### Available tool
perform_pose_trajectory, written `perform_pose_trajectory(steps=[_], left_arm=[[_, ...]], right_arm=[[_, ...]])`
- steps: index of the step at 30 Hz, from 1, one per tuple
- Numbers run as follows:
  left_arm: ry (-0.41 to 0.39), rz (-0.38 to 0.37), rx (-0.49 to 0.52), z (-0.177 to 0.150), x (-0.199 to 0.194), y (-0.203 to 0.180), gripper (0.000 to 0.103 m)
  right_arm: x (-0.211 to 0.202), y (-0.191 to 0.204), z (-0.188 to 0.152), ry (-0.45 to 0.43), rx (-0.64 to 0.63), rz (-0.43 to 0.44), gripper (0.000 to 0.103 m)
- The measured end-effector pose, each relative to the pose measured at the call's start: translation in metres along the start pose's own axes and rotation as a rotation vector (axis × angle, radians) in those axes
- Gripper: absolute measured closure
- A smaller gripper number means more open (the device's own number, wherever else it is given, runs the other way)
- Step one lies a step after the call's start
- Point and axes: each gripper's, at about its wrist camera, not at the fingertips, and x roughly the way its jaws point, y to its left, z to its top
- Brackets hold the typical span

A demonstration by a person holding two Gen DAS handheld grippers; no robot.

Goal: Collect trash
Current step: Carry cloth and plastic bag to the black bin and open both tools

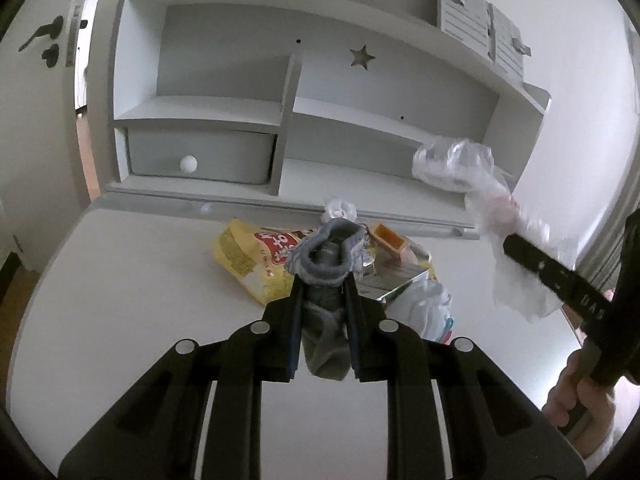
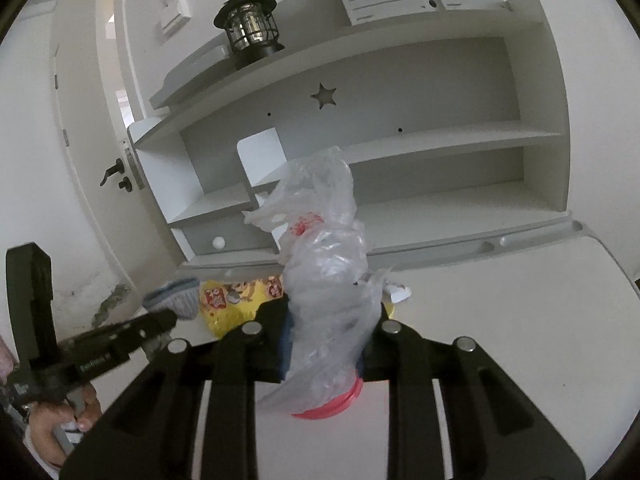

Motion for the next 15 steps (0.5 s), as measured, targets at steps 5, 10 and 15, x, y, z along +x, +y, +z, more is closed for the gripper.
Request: perform_pose_trajectory(steps=[5,10,15], left_arm=[[0.011,0.003,-0.003,-0.004,-0.006,0.001,0.085],[0.019,-0.017,0.002,-0.008,-0.01,-0.003,0.085],[0.029,-0.039,0.014,-0.008,-0.009,-0.015,0.085]], right_arm=[[-0.006,0.004,-0.004,-0.001,-0.005,0.007,0.08],[-0.012,0.005,-0.006,-0.003,-0.018,0.014,0.08],[-0.018,-0.005,-0.009,0.01,-0.003,0.008,0.08]])
